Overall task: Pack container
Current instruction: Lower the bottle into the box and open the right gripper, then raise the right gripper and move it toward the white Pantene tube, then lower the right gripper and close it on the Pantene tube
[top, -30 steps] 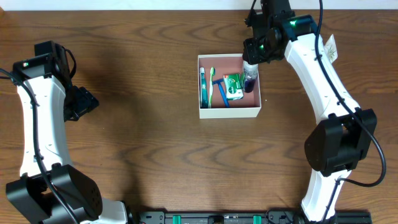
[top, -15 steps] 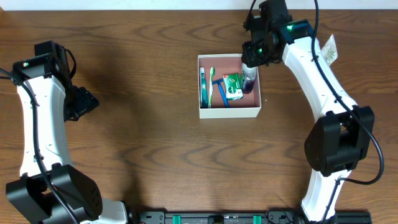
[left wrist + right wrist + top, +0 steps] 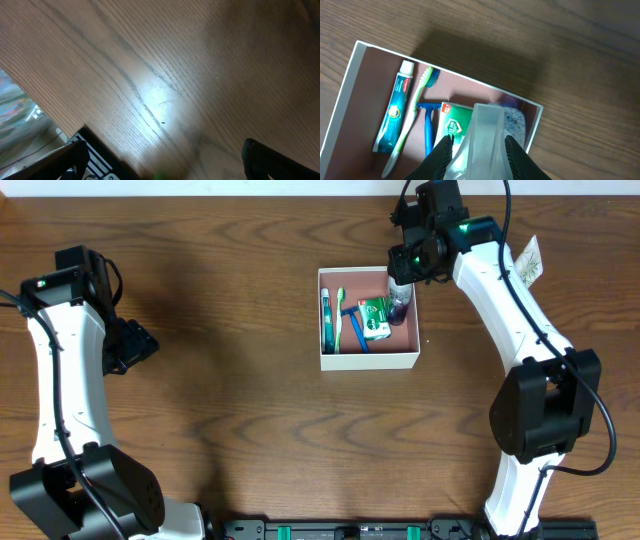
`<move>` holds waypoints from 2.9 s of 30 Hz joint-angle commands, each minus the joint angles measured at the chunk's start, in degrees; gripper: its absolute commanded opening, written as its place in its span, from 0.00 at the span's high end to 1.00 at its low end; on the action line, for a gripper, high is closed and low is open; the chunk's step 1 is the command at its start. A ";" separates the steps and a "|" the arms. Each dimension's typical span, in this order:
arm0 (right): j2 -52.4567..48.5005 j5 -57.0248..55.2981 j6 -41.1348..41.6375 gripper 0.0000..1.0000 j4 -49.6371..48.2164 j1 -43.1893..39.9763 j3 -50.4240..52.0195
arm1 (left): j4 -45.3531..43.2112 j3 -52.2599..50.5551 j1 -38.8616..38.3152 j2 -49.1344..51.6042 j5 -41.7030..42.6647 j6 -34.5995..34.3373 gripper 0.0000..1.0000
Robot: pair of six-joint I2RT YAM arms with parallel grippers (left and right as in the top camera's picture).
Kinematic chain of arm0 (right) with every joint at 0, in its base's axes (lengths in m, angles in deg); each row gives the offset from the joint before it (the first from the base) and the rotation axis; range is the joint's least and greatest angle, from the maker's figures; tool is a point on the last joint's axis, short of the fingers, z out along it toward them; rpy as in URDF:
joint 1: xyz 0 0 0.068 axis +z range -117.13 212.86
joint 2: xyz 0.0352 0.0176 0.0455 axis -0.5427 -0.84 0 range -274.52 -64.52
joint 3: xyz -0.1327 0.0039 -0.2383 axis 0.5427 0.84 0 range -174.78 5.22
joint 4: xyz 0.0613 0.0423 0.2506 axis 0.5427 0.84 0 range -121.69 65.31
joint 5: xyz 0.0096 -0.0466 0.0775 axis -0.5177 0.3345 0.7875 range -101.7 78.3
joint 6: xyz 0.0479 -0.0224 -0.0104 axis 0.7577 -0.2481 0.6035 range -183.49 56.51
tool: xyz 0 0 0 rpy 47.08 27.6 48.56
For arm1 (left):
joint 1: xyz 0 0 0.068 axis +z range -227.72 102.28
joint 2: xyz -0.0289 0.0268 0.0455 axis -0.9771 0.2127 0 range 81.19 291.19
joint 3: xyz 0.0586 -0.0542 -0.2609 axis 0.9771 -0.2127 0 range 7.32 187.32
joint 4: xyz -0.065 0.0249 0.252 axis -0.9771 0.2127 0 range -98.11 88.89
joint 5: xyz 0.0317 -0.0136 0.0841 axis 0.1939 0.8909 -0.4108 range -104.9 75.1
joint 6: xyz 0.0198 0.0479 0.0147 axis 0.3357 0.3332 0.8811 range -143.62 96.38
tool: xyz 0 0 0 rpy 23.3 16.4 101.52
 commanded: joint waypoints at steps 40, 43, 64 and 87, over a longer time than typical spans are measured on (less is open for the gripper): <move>8.66 -14.10 1.03 0.39 20.48 -13.75 -23.21 | 0.17 -0.02 0.31 0.33 -0.70 0.72 0.02; 8.92 -16.31 1.03 0.38 25.40 -15.54 -23.19 | 0.17 -0.02 0.31 0.31 -0.70 0.72 0.02; 8.76 -14.25 -3.85 0.40 30.14 -24.81 -18.27 | 0.17 -0.02 0.31 0.31 -0.70 0.72 0.02; 8.68 -9.05 -9.25 0.45 8.57 -25.83 2.67 | 0.17 -0.02 0.31 0.31 -0.70 0.72 0.02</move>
